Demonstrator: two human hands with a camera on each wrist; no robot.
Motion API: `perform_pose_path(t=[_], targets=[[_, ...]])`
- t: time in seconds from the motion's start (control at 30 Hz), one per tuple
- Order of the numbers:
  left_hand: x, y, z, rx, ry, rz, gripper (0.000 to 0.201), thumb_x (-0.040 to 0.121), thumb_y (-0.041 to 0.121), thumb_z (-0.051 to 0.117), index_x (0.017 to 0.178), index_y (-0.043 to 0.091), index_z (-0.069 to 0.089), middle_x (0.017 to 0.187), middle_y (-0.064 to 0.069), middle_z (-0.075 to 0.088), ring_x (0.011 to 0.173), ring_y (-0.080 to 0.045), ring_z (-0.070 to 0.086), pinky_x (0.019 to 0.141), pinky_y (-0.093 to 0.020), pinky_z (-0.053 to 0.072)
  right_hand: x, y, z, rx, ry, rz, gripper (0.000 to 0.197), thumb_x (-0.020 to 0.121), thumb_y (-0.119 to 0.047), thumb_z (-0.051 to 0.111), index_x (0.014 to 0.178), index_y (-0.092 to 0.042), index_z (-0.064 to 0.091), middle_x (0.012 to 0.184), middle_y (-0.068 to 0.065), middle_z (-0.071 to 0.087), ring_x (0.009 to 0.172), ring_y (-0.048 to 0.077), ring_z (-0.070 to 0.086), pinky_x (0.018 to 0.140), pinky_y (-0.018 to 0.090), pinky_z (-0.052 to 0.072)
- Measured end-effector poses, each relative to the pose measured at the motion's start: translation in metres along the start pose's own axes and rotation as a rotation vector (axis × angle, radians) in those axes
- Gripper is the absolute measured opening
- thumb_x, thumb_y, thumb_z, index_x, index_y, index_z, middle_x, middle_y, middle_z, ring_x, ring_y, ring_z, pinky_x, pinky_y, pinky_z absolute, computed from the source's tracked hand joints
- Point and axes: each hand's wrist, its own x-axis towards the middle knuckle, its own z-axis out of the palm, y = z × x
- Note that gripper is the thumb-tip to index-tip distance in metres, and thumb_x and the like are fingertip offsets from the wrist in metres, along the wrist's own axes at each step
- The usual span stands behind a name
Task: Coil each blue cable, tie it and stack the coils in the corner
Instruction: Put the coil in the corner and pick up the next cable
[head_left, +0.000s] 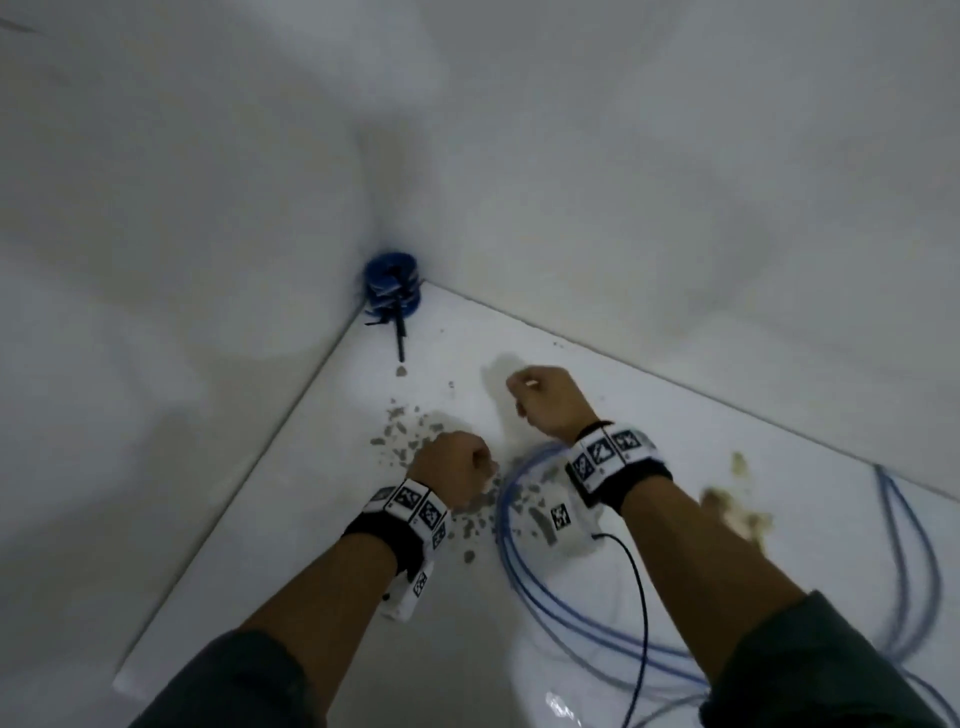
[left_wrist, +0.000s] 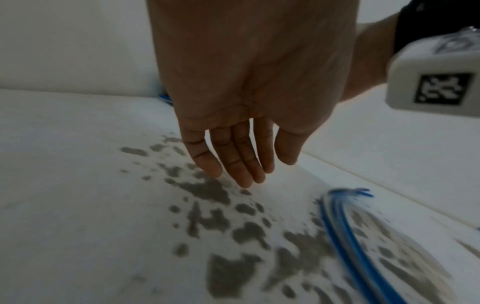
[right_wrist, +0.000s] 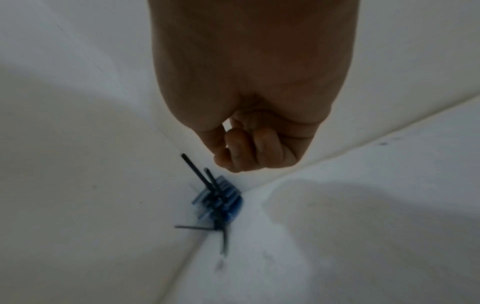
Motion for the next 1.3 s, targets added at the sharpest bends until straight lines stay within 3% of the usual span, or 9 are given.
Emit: perform_pose_path(t=[0.1,0.27,0.37,0.57,0.7,0.87,1.03,1.13,1.3], targets=[[-0.006,0.029,0.029,0.132,0.022,-0.045,0.033,0.089,0.037,0.064,0.068,0.014,0.058,0.067,-0.005,0.060,0.061,-0.025,0.059,0.051,-0.026,0.043,-0.054,0.062,-0.006,-0.105,0.002,0.095,0.031,0.102,-0.024,0.052,0.096,0.002,0.068,0.086,0.021,0.070,0.074,0.030,0.063,0.071,0.040,0.054],[-0.018,0.061,0.059,0.355,0.076,-0.158,0.016,0.091,0.023,0.063,0.091,0.008,0.068,0.093,-0.011,0.070,0.080,-0.027,0.068,0.061,-0.030,0.051,-0.138,0.117,-0.009,-0.104,-0.051,0.221,0.029,0.101,-0.030,0.052,0.107,-0.006,0.068,0.094,0.012,0.070,0.088,0.027,0.065,0.077,0.033,0.052],[-0.030,0.072,0.063,0.407,0.131,-0.122,0.018,0.091,0.016,0.059,0.074,0.011,0.063,0.086,-0.008,0.069,0.074,-0.025,0.066,0.060,-0.028,0.047,-0.168,0.133,-0.007,-0.135,-0.025,0.218,0.036,0.101,-0.031,0.052,0.128,-0.009,0.059,0.115,0.012,0.067,0.105,0.028,0.063,0.086,0.030,0.048],[-0.055,0.110,0.068,0.163,0.263,0.394,0.027,0.091,0.024,0.052,0.083,0.007,0.072,0.078,-0.011,0.070,0.072,-0.030,0.065,0.064,-0.028,0.042,-0.208,0.132,-0.030,-0.310,0.523,-0.114,0.067,0.091,-0.022,0.067,0.149,-0.010,0.036,0.145,0.020,0.042,0.126,0.034,0.045,0.099,0.043,0.046],[-0.076,0.161,0.063,0.152,0.435,0.685,0.031,0.089,0.031,0.049,0.082,0.012,0.073,0.078,-0.004,0.069,0.070,-0.025,0.064,0.067,-0.031,0.047,-0.229,0.119,-0.083,-0.641,0.714,-0.282,0.027,0.085,-0.027,0.074,0.102,-0.007,0.069,0.092,0.017,0.061,0.084,0.038,0.058,0.061,0.041,0.049],[-0.093,0.220,0.065,-0.037,0.597,0.709,0.016,0.091,0.022,0.063,0.093,0.012,0.075,0.094,-0.002,0.068,0.083,-0.016,0.062,0.077,-0.024,0.046,-0.279,0.094,-0.151,-0.047,0.337,-0.136,0.032,0.101,-0.028,0.053,0.082,-0.006,0.065,0.073,0.006,0.061,0.070,0.024,0.056,0.062,0.033,0.045],[-0.127,0.278,0.088,-0.455,0.364,0.618,0.013,0.093,0.009,0.065,0.098,0.013,0.075,0.093,-0.003,0.073,0.087,-0.012,0.065,0.079,-0.017,0.047,-0.344,0.077,-0.195,0.845,-0.005,-0.110,0.020,0.102,-0.016,0.046,0.096,-0.004,0.060,0.065,0.004,0.056,0.057,0.017,0.048,0.048,0.025,0.042],[-0.156,0.299,0.115,-0.718,0.225,0.594,0.015,0.093,0.001,0.061,0.096,0.009,0.073,0.081,0.001,0.070,0.074,0.002,0.064,0.075,-0.018,0.051,-0.368,0.075,-0.204,0.957,-0.115,-0.230,0.015,0.097,-0.014,0.052,0.096,-0.001,0.060,0.072,0.005,0.065,0.062,0.017,0.058,0.054,0.026,0.048],[-0.184,0.308,0.149,-0.846,0.182,0.520,0.019,0.096,0.007,0.059,0.083,0.003,0.072,0.067,-0.007,0.069,0.061,-0.012,0.066,0.062,-0.028,0.056,-0.385,0.078,-0.222,0.724,-0.032,-0.250,0.019,0.100,-0.019,0.053,0.100,-0.002,0.062,0.088,0.010,0.072,0.072,0.021,0.066,0.070,0.034,0.053]])
